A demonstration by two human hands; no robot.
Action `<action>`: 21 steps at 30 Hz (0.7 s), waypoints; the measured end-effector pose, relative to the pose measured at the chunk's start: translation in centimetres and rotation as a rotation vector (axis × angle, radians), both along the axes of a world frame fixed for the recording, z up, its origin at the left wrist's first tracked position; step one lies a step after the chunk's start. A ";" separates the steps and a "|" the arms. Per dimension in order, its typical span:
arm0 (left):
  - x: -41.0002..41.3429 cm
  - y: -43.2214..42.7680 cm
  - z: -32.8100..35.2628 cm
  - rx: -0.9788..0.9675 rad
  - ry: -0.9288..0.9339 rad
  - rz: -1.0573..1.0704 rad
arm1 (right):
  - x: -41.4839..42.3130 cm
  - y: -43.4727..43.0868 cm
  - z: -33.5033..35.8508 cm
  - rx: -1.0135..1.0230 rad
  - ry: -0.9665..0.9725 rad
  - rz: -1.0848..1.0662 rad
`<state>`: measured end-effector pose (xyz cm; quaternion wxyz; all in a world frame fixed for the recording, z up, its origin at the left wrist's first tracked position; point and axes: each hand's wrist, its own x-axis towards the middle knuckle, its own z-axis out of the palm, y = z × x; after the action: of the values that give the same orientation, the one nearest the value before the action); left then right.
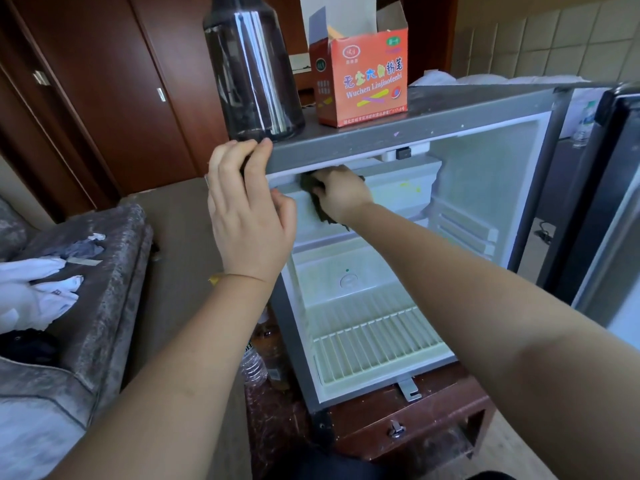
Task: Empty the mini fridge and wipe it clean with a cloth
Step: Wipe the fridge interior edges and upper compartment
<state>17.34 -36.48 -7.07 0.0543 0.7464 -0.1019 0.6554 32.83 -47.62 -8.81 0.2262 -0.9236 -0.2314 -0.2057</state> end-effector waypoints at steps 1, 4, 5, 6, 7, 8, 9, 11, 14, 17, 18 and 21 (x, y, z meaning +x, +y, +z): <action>-0.1 -0.1 0.1 -0.009 0.010 0.005 | 0.2 -0.8 0.0 -0.004 0.003 -0.025; -0.5 -0.2 0.1 -0.025 0.041 0.022 | 0.3 -2.7 0.3 -0.010 0.067 -0.069; -0.7 -0.1 0.1 -0.027 0.052 0.024 | 0.2 -2.9 0.4 -0.003 0.094 -0.078; -0.8 -0.1 0.1 -0.030 0.066 0.023 | 0.0 -3.0 0.6 0.001 0.115 -0.086; -1.0 0.0 0.1 -0.035 0.081 0.016 | -0.3 -3.0 0.6 0.001 0.126 -0.095; -1.2 0.0 0.2 -0.045 0.097 0.002 | -0.6 -3.0 0.6 -0.002 0.131 -0.103; -1.4 -0.1 0.2 -0.058 0.114 -0.019 | -0.9 -3.0 0.4 -0.001 0.128 -0.107; -2.2 0.0 0.0 -0.082 0.146 -0.048 | -1.8 -3.3 -0.3 0.023 0.092 -0.100; -3.4 -0.4 -1.8 -0.233 0.186 -0.067 | -2.9 -4.7 -2.5 0.071 0.031 -0.049; -3.8 -1.8 -4.4 -0.630 0.311 -0.184 | -3.8 -6.8 -4.0 0.307 0.063 -0.053; -3.4 -2.3 -5.2 -0.745 0.354 -0.209 | -3.8 -7.5 -4.0 0.410 0.086 -0.073; -1.7 -2.6 -7.1 -0.849 0.321 -0.115 | -2.5 -9.9 -3.5 0.833 0.193 -0.186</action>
<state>15.68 -39.12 -14.22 0.4070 0.7433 0.1444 0.5110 30.37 -57.49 -12.31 0.5805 -0.7855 -0.0223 -0.2136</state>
